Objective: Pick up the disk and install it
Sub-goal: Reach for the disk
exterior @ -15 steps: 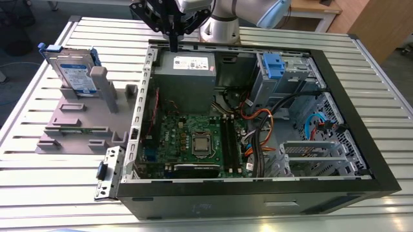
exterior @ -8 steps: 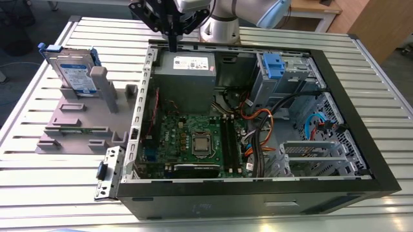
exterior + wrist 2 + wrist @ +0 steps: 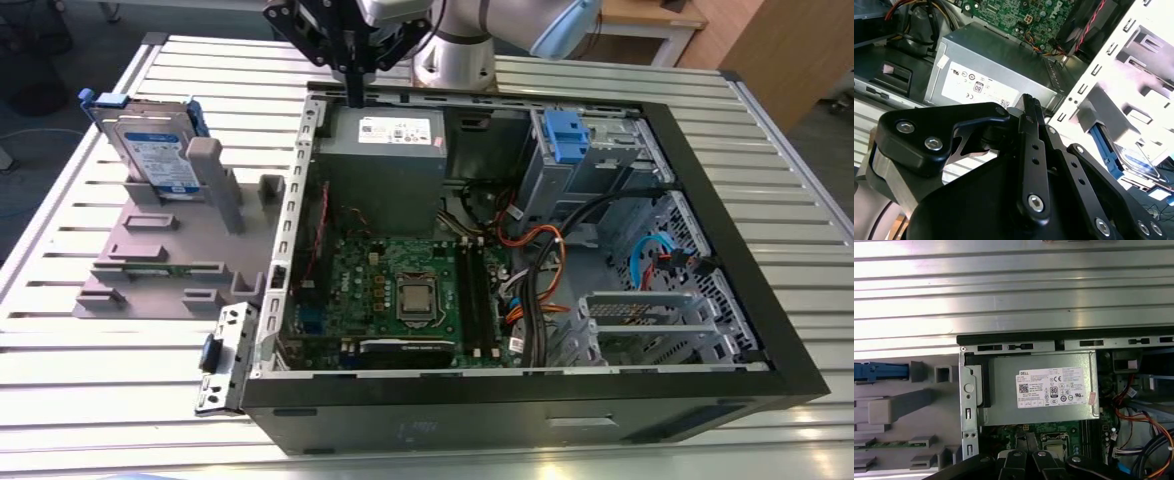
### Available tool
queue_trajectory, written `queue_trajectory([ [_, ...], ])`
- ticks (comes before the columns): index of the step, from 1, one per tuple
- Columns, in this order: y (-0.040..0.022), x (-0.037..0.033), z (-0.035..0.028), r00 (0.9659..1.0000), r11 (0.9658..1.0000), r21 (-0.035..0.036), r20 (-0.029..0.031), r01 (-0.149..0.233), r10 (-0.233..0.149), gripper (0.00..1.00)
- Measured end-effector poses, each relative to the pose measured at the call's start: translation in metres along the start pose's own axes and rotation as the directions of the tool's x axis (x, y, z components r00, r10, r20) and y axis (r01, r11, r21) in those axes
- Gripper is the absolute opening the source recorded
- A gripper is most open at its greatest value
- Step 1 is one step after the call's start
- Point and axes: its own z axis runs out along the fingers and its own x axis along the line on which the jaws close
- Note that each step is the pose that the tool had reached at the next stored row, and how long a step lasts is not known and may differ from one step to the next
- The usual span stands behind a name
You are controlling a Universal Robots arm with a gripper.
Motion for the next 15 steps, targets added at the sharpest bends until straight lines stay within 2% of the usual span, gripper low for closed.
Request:
queue_trajectory([
  [15, -0.0003, 0.004, -0.0001, 1.0, 1.0, 0.0, 0.0, 0.0, 0.0, 0.11],
])
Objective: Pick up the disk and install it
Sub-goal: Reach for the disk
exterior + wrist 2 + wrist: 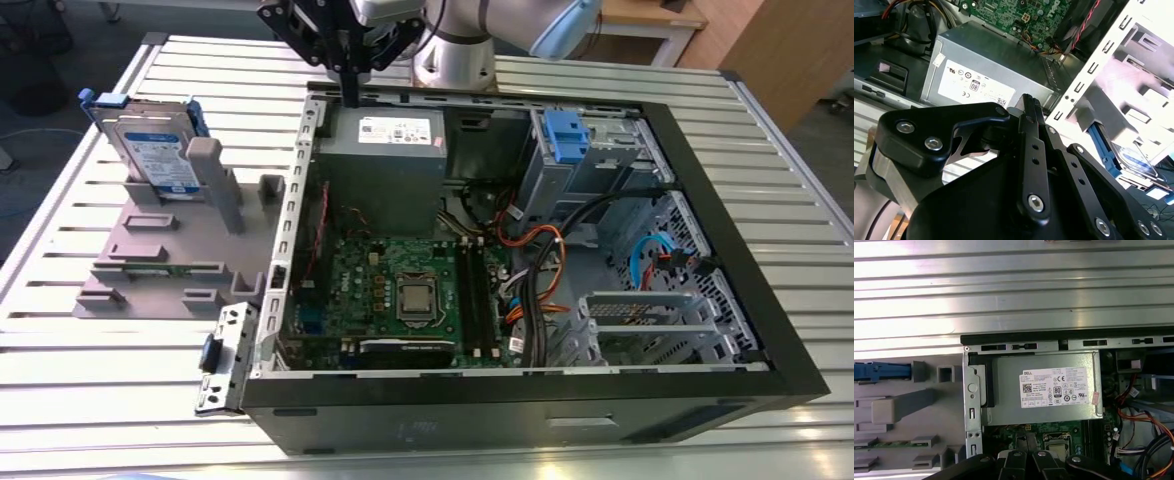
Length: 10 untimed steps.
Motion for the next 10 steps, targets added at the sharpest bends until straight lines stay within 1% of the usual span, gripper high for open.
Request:
queue_trajectory([
  [10, -0.0002, 0.0021, -0.0001, 1.0, 1.0, 0.0, 0.0, 0.0, 0.0, 0.11],
])
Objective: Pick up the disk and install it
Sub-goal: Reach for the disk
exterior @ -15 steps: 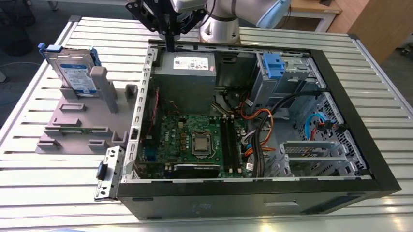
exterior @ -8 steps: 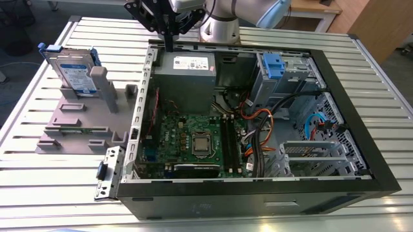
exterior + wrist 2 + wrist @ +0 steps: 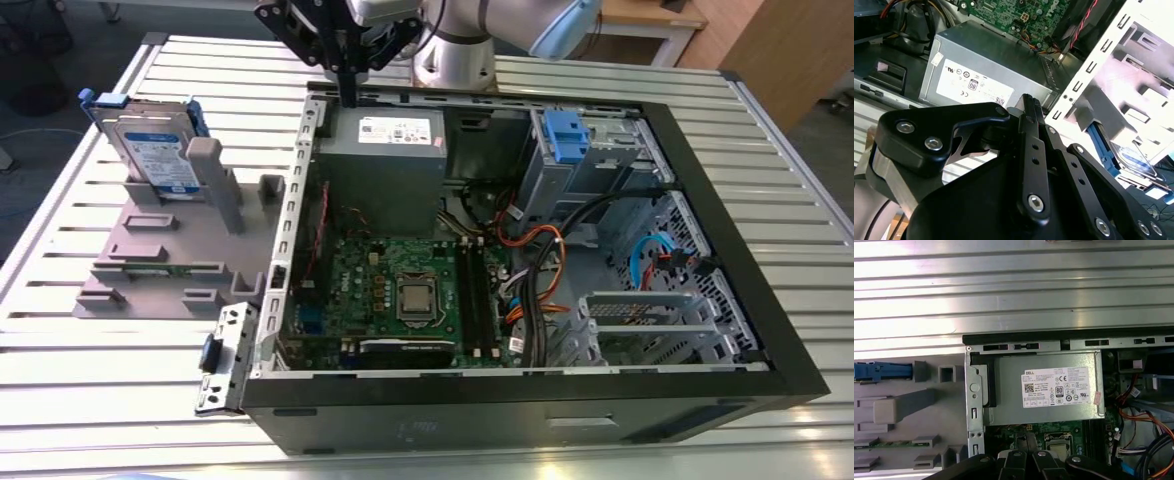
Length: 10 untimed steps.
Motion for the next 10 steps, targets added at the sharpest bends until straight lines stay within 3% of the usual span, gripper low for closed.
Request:
queue_trajectory([
  [10, -0.0002, 0.003, -0.0001, 1.0, 1.0, 0.0, 0.0, 0.0, 0.0, 0.11],
])
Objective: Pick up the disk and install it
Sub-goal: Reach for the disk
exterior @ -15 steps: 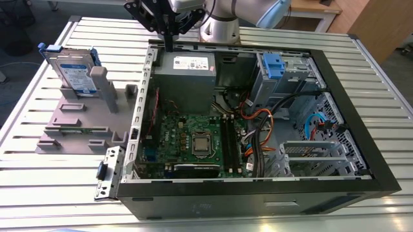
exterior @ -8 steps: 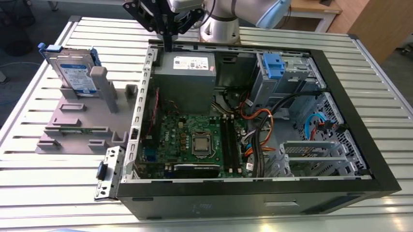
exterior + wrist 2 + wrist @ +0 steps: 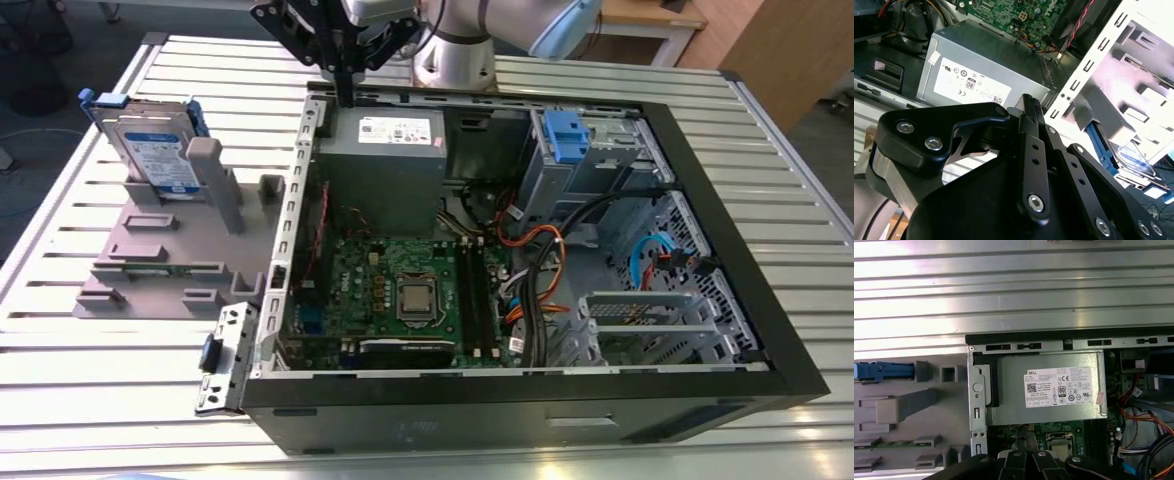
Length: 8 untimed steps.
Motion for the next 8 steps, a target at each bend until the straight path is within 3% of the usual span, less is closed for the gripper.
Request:
queue_trajectory([
  [8, -0.0001, 0.0019, -0.0001, 1.0, 1.0, 0.0, 0.0, 0.0, 0.0, 0.11],
])
